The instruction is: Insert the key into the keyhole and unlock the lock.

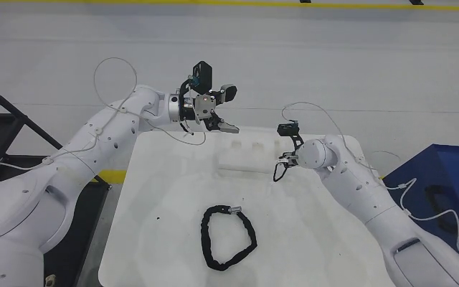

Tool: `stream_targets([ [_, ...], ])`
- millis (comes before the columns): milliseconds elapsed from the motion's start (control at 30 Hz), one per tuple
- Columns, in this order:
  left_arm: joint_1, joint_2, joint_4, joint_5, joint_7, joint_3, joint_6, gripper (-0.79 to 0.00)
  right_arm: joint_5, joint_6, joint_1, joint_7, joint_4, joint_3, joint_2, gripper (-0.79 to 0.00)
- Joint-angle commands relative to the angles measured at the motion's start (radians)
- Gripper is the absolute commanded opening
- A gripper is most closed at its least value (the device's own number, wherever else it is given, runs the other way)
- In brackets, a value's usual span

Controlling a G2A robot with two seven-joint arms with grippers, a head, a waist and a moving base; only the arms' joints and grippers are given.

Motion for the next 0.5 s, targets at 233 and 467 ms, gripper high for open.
stream_targets([
  [233, 0.000, 0.000, 0.000, -0.001, -0.001, 0.000, 0.000, 0.000, 0.165, -0.188, -0.154, 0.083, -0.227, 0.211, 0.072, -0.785],
  [467, 0.000, 0.000, 0.000, -0.001, -0.001, 0.000, 0.000, 0.000, 0.447, -0.399, -0.236, 0.216, -0.175, 0.394, 0.116, -0.785],
])
